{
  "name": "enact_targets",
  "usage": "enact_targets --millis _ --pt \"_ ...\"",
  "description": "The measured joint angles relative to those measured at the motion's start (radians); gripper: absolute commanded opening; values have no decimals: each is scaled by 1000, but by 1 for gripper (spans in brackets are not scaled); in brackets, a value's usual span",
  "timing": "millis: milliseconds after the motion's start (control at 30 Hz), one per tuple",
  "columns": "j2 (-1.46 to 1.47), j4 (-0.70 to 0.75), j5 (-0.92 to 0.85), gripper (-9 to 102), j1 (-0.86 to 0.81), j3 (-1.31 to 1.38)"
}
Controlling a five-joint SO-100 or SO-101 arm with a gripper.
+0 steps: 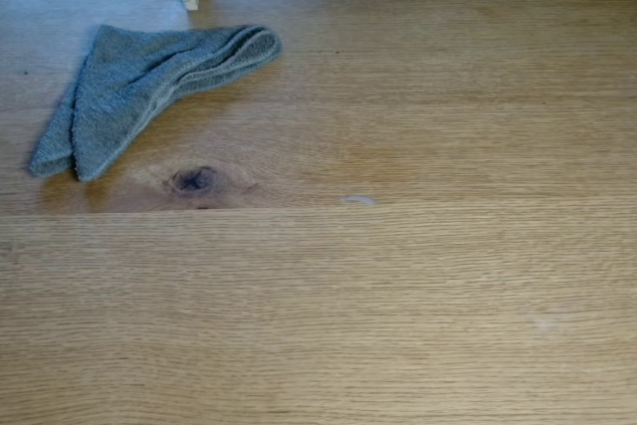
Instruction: Clean the area in front of the robot
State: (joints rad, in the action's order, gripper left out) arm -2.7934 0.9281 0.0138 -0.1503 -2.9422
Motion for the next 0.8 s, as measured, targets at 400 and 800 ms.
enact_targets --millis 400,800 --pt "351 0 107 1 -107 437" --pt "726 129 123 28 -278 744"
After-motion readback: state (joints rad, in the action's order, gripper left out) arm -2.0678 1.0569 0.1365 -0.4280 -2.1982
